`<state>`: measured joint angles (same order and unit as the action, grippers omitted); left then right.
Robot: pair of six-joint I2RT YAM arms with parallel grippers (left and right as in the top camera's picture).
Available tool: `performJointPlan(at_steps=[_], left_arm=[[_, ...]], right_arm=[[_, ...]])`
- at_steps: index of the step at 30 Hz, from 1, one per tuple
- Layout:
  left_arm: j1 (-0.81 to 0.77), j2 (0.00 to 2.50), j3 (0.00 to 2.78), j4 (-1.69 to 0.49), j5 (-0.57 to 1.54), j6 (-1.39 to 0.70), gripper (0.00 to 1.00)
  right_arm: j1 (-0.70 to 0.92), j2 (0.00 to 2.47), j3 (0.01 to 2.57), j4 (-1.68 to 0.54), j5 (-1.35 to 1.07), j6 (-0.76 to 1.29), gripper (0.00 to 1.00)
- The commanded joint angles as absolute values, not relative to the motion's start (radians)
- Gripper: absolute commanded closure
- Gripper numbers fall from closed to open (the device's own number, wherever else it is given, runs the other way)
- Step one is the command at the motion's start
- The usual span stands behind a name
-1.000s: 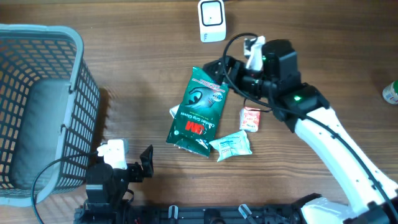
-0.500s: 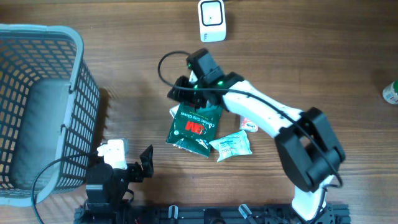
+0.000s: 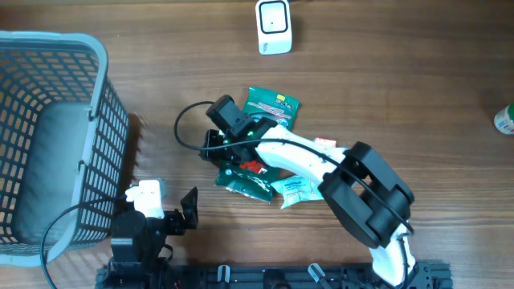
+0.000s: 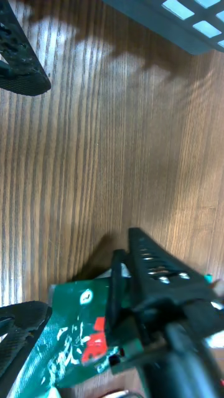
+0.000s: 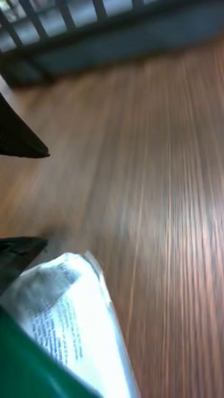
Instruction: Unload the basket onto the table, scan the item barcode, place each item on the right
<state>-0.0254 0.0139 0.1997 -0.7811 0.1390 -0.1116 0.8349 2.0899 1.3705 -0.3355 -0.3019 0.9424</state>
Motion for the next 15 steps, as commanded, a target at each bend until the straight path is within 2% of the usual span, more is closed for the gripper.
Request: performJointPlan(at_steps=[1,6,10,12,15], left_arm=[[-0.028,0.007,0.195,-0.779,0.137,-0.12,0.0],[-0.028,0.007,0.195,-0.779,0.137,-0.12,0.0],[-0.028,0.007,0.195,-0.779,0.137,-0.12,0.0],[-0.028,0.007,0.195,-0.779,0.137,-0.12,0.0],[-0.028,0.007,0.195,-0.779,0.137,-0.12,0.0]], right_arm=[[0.831,2.114,1.391,-0.395,-0.128,0.945,0.63],[0.829,2.103,1.464,-0.639,0.024,0.912,0.69],[0.829,2.069,1.522,-0.82,0.145,0.916,0.69],[0.829,2.052,1.526,-0.865,0.149,0.925,0.64],[0.828,2.038,1.526,-0.928,0.15,0.961,0.64]])
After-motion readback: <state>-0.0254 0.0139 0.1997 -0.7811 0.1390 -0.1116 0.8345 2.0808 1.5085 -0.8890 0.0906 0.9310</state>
